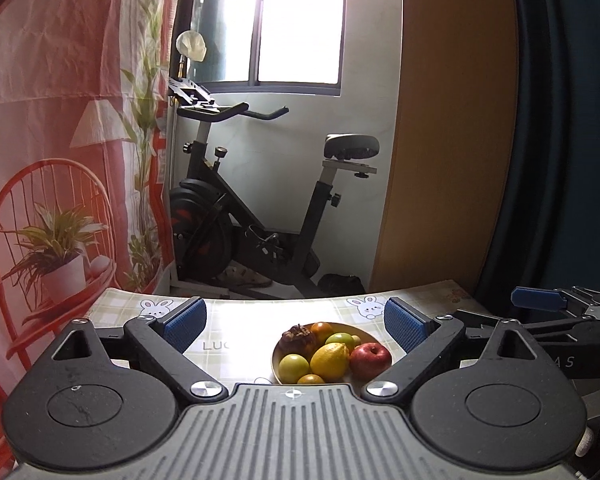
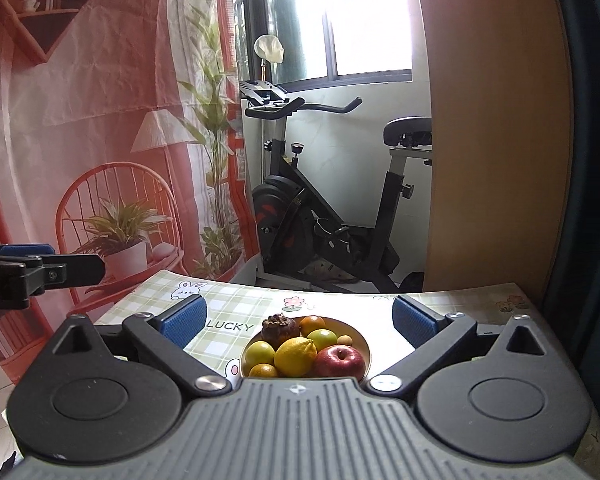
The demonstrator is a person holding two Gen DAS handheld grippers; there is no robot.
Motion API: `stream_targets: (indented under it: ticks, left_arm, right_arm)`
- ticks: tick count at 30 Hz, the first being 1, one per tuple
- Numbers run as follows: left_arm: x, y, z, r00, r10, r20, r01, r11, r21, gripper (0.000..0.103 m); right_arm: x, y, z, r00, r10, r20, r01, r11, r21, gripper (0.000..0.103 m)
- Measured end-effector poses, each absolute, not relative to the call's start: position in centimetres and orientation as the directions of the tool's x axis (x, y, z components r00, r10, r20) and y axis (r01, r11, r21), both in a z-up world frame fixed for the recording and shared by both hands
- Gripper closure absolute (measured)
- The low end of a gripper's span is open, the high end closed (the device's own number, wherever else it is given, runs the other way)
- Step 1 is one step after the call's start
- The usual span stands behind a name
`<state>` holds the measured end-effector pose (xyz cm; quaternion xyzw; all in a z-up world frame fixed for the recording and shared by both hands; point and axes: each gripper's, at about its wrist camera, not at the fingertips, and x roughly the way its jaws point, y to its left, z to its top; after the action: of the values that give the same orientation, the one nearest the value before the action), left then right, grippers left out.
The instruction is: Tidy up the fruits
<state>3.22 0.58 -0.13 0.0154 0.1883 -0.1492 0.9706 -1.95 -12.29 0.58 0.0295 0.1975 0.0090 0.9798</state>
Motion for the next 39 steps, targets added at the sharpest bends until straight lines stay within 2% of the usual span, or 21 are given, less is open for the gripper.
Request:
stream_targets:
  ticks: [4, 11, 26, 39]
  left_arm:
    - [3.1, 1.3, -0.1, 0.888, -0.28, -0.365, 0.281, 0.958, -0.053, 0.006]
    - [2.3, 1.2, 0.1, 0.915, -0.213, -0.342, 0.219, 0.975, -0.021, 0.006]
    - [1.7, 1.5, 0.4, 0.921, -0.187, -0.343, 0.192, 0.981, -0.018, 0.0]
    - [1.2, 1.2, 0.7, 0.923, -0.154, -0.353, 0.161, 0.987, -0.012, 0.0]
  right_arm:
    - [-2.5, -12.4, 1.2, 0.926, 0.018, -0.378, 0.007, 0.998, 0.065, 0.002]
    - [-2.9, -12.2, 1.5, 0.934, 0.001, -0.358, 0.017, 0.999, 0.048, 0.002]
    - [-3.3, -12.1, 1.7, 0.937, 0.01, -0.348, 0.006, 0.999, 0.045, 0.002]
    - [-3.6, -11.7, 1.7, 0.938, 0.016, -0.347, -0.001, 0.999, 0.042, 0.002]
